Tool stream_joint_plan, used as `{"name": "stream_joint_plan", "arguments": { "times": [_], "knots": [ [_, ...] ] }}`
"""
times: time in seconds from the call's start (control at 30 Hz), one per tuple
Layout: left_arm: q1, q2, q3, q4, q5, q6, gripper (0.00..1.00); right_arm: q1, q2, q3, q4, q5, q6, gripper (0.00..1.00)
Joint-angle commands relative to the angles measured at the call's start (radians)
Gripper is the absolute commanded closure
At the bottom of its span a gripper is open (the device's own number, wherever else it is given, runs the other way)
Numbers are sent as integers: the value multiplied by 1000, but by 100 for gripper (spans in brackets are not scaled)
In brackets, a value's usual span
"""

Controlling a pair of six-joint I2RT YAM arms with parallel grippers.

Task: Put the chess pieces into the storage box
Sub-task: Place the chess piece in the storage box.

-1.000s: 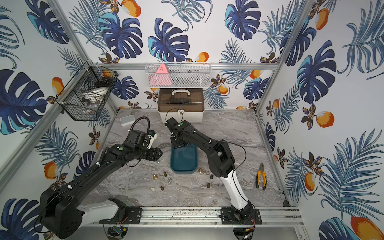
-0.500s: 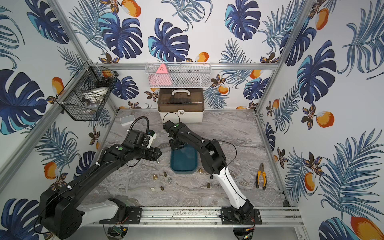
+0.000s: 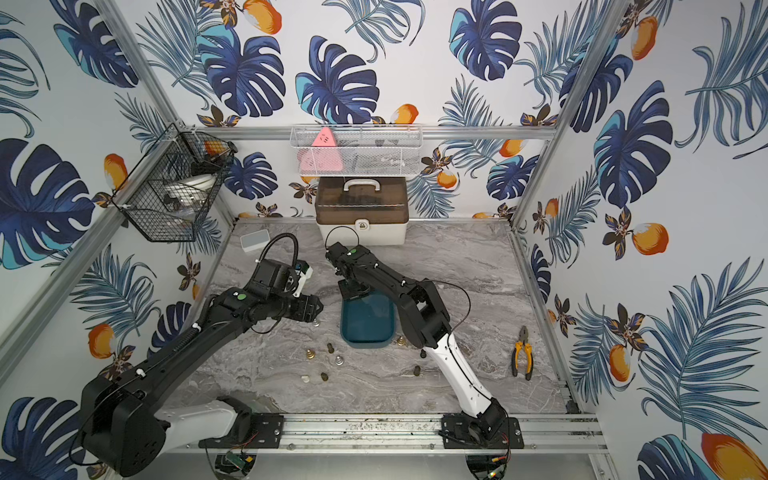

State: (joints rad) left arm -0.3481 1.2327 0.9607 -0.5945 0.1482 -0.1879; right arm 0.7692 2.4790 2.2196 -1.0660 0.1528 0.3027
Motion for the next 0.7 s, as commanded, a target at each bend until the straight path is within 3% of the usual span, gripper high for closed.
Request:
{"name": "stream_joint_plan", "arguments": {
  "times": [0.0, 0.23, 0.4, 0.53, 0.67],
  "knots": [
    [4, 4, 2, -5, 0, -5, 26, 1, 1, 5, -4, 13, -1, 73],
    [7, -1, -2, 1, -13, -8, 26, 1, -43, 20, -12, 3, -2, 62],
    [10, 0, 1, 13, -20, -17, 26, 6, -183, -55, -5, -19, -1, 57],
    [8, 9, 8, -3, -41, -57, 30, 6, -401, -255, 79, -45, 18, 54],
    [3, 57, 67, -85, -83, -85, 33, 6, -729, -642, 418, -143, 15, 50]
  ]
}}
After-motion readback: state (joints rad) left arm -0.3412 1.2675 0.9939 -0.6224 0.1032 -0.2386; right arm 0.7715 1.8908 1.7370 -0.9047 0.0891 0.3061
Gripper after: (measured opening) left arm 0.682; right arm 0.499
